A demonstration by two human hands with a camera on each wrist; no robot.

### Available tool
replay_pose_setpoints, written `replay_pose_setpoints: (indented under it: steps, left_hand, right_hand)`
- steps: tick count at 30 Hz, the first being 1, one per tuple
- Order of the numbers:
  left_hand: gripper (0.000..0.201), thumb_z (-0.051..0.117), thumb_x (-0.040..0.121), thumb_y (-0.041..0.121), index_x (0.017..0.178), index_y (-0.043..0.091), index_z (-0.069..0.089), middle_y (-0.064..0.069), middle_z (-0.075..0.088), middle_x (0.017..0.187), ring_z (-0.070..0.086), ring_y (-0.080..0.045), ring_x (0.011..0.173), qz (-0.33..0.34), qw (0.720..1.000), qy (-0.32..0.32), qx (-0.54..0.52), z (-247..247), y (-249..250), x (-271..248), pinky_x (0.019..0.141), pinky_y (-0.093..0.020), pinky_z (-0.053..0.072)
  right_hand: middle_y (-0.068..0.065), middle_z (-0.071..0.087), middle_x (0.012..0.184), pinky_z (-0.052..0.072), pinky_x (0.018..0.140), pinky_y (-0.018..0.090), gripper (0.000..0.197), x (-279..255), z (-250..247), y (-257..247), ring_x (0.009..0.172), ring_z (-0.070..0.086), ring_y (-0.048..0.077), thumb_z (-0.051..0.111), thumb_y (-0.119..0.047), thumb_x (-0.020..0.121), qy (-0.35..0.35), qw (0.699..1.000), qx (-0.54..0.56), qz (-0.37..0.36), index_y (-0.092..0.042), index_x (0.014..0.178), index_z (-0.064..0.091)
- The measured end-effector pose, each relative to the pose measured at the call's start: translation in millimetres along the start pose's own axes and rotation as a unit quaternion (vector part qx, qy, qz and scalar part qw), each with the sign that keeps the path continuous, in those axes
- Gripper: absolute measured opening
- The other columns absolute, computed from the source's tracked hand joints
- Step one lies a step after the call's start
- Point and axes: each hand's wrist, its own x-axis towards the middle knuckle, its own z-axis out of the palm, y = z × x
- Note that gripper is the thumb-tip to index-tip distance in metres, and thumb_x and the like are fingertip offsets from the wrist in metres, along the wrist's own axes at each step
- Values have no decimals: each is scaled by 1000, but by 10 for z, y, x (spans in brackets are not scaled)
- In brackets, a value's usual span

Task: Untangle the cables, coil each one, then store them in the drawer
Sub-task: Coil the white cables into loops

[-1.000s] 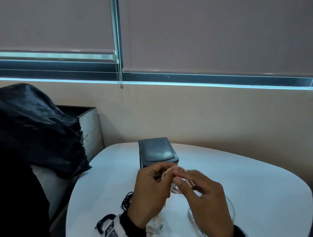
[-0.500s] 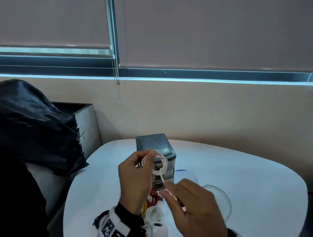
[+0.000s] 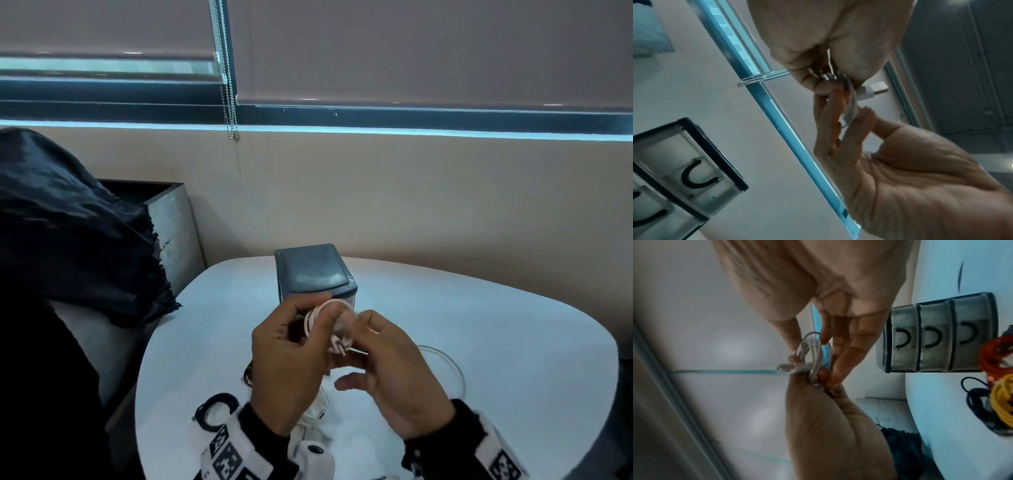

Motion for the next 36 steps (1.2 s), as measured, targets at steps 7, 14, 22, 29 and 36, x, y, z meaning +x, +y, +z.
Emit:
replay_pose_setpoints:
  steps: [7, 14, 22, 29, 36]
  left_hand:
    - [8, 71, 88, 12, 82, 8, 75, -5, 75, 72, 69, -17, 63, -109, 994, -3, -16, -88, -188, -94, 54, -21, 53]
    - [25, 61, 98, 22, 86, 0, 62, -9, 67, 62, 60, -20, 45, -327, 938, -114, 7, -135, -552, -104, 44, -26, 49]
    - [21, 56, 101, 18, 93, 0, 62, -5, 69, 65, 62, -25, 47, -328, 934, -139, 20, 32, -687, -203, 47, -28, 50]
    - [24, 59, 99, 28, 94, 5, 61, -4, 70, 69, 69, -30, 55, -304, 937, -163, 56, 118, -723, -248, 47, -30, 51]
    - [13, 66, 92, 39, 91, 26, 65, 5, 72, 85, 68, -17, 82, -249, 945, -135, 161, -70, -891, -188, 73, -38, 57]
  right_hand:
    - [10, 71, 79, 51, 53, 25, 20, 100, -59, 341, 66, 64, 16, 74, 2, 82, 46, 983, -121, -130, -6, 88, 57]
    - [14, 72, 73, 48, 48, 29, 25, 224, -277, 629, 55, 61, 20, 70, -1, 86, 73, 988, -132, -27, -2, 95, 47]
    - [17, 69, 76, 50, 48, 30, 26, 196, -522, 684, 60, 61, 23, 71, 3, 83, 95, 986, -138, -6, -6, 79, 47]
    - [8, 70, 70, 50, 45, 30, 29, 169, -621, 722, 51, 62, 21, 66, -7, 88, 143, 935, -312, -90, -27, 98, 47]
    - [13, 67, 77, 54, 48, 36, 16, 329, -890, 1144, 45, 61, 20, 70, -11, 85, 69, 919, -368, 126, -11, 95, 57]
